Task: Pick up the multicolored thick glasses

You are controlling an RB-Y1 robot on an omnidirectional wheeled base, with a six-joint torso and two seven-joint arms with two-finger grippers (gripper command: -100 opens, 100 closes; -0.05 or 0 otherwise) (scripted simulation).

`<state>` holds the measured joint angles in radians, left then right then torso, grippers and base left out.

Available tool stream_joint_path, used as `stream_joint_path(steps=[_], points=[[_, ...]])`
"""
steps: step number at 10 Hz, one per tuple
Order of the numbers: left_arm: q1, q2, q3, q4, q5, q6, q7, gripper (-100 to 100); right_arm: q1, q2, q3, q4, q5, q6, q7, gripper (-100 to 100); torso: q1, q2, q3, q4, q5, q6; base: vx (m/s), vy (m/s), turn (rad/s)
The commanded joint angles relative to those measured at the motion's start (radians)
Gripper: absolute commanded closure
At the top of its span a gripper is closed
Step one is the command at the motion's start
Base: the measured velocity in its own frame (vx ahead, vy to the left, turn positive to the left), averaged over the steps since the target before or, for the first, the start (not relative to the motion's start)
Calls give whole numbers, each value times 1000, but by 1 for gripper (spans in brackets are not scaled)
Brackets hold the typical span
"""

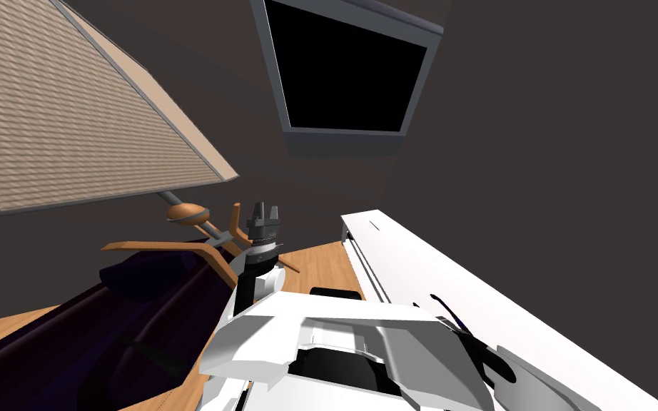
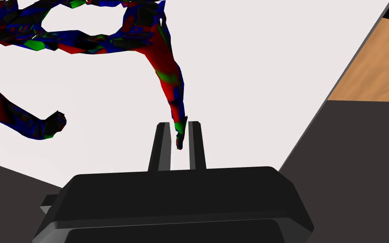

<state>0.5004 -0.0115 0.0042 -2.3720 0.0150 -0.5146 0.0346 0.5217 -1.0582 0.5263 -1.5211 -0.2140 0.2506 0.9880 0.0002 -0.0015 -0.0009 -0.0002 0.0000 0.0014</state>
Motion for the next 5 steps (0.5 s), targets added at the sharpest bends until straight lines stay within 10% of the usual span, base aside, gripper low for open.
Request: stream_joint_path(steps=[1,4,5], points=[[0,0,0,0,0,0,0,0,12,-31,-6,-36,-17,8,7,100,0,0,0,0,0,0,-2,15,-94],[0,0,0,0,0,0,0,0,15,-48,-7,-52,-28,12,9,100,2,1,0,0,1,0,-6,18,-62],[0,0,0,0,0,0,0,0,16,-49,-7,-54,-29,13,10,0,1,0,0,0,0,0,0,0,0]])
